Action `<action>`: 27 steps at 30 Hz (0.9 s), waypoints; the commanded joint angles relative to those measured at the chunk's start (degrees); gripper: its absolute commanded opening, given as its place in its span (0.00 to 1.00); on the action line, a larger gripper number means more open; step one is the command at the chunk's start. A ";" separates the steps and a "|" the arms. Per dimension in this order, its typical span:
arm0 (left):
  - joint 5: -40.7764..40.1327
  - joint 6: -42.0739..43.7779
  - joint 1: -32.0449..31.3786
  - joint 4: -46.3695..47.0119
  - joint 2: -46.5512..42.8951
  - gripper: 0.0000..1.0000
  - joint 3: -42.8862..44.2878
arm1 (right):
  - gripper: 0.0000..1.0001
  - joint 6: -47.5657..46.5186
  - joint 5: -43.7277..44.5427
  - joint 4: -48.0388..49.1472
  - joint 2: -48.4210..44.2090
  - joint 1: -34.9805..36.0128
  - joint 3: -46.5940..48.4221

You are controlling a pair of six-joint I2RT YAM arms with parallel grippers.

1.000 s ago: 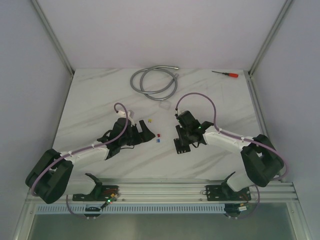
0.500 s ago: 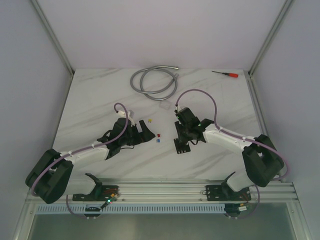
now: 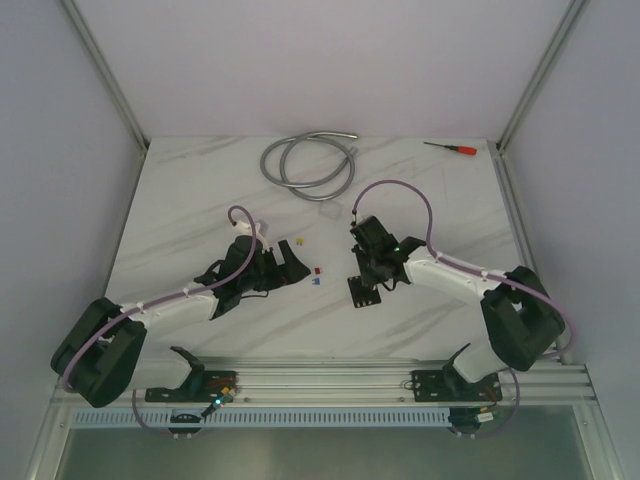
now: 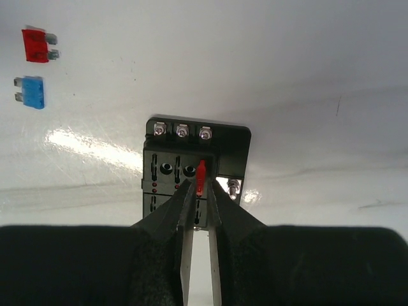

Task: Snap on the fuse box
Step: Install the fuse at the fuse box base.

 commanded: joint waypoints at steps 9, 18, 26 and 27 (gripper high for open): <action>0.62 0.22 0.34 -0.76 0.04 1.00 1.39 | 0.00 0.85 0.65 -2.10 4.18 0.09 2.89; 0.53 0.23 0.34 -0.72 -0.13 1.00 1.41 | 0.00 -0.36 1.17 -4.86 8.22 -0.04 2.32; 0.44 0.24 0.33 -0.85 -0.60 1.00 1.18 | 0.00 -0.20 3.21 -7.19 10.82 -0.08 1.34; 0.35 0.23 0.34 -0.81 -0.65 1.00 1.13 | 0.00 -0.19 3.31 -7.53 11.48 -0.05 1.25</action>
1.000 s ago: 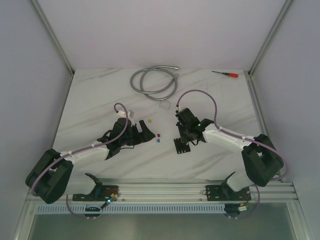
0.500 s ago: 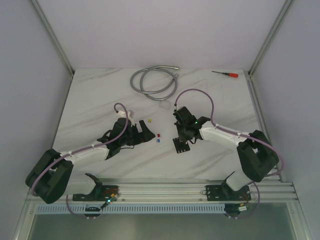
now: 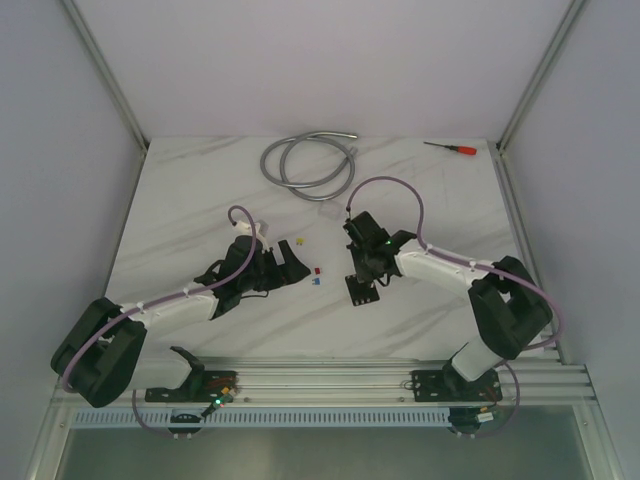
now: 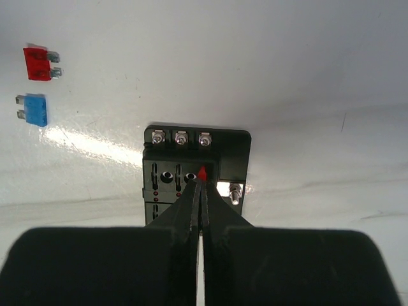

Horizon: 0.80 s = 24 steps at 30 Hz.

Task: Snap on the fuse box
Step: Install the fuse at the fuse box base.

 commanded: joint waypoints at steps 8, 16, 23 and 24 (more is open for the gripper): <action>0.12 0.30 0.31 -1.05 -1.13 1.00 0.95 | 0.00 -0.75 3.04 -6.76 12.01 -0.04 -2.55; -0.62 0.47 0.34 -1.56 -1.52 1.00 0.78 | 0.00 -1.39 2.81 -6.40 17.83 0.18 -2.31; -0.60 0.55 0.31 -2.01 -2.02 1.00 0.78 | 0.00 -2.69 1.77 -8.87 17.66 3.20 -1.35; -0.69 0.54 0.33 -2.11 -2.25 1.00 0.77 | 0.00 -2.76 1.56 -9.46 16.67 3.67 -1.04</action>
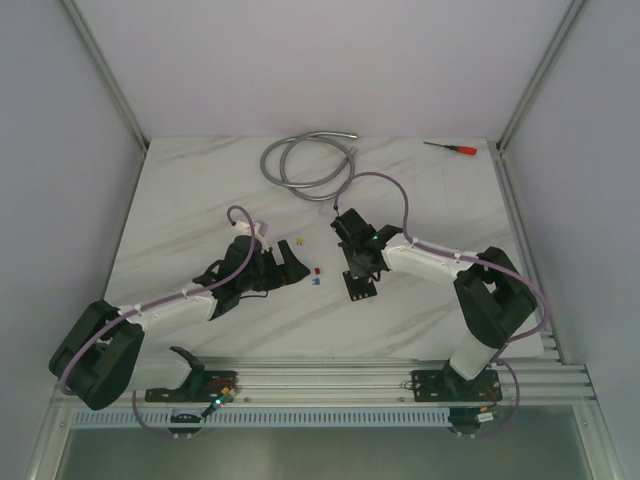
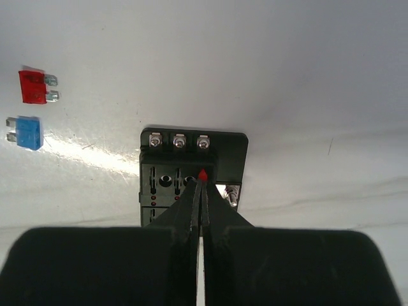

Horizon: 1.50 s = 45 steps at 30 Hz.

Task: Snap on the fuse box
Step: Install the fuse at the fuse box base.

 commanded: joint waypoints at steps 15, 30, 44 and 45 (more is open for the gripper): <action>-1.26 0.75 0.33 -2.55 -3.18 1.00 0.94 | 0.01 -1.08 -2.13 -10.13 0.26 2.43 3.46; -1.11 1.34 0.36 -2.64 -2.17 1.00 1.66 | 0.22 -1.67 -3.87 -10.47 -2.07 1.59 7.30; -0.84 1.57 0.34 -2.71 -1.45 1.00 2.15 | 0.16 -2.14 -4.40 -11.74 1.35 0.38 7.45; -0.76 1.65 0.35 -2.74 -1.43 1.00 2.10 | 0.16 -2.14 -4.44 -11.80 1.61 0.41 7.49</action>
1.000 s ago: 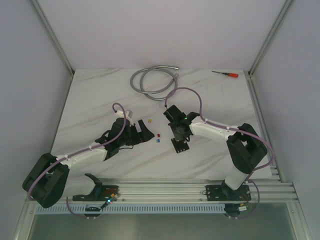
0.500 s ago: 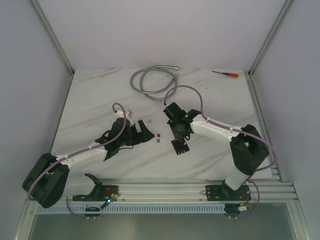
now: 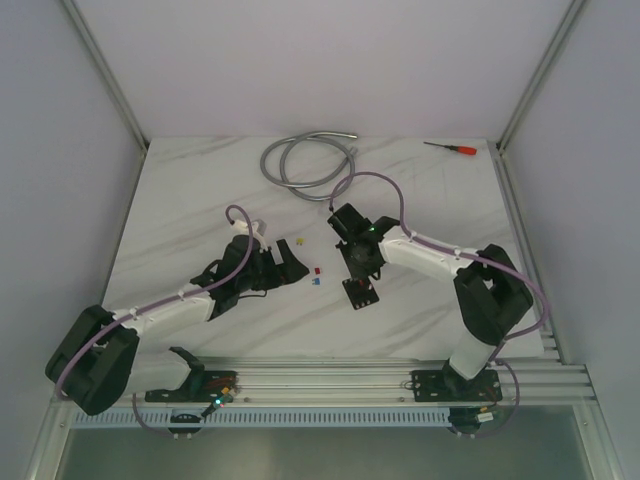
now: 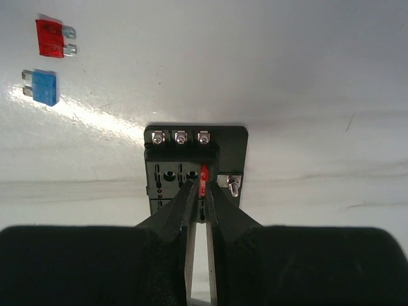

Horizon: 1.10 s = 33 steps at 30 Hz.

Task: Snap on the fuse box
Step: Install the fuse at the fuse box base.

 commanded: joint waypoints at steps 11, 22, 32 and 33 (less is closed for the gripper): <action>-0.41 0.96 0.34 -0.71 0.37 1.00 1.53 | 0.07 -1.00 -0.95 -1.53 3.35 -0.72 1.20; -0.53 1.11 0.33 -0.79 -0.31 1.00 1.31 | 0.00 -3.13 -2.17 -4.58 9.86 -0.69 -0.81; -0.94 1.24 0.38 -0.89 -0.67 1.00 1.09 | 0.00 -2.98 -1.34 -5.09 15.14 -0.65 -4.97; -0.96 1.25 0.32 -0.89 -0.66 1.00 1.06 | 0.00 -2.75 -0.54 -4.97 15.68 -0.64 -5.33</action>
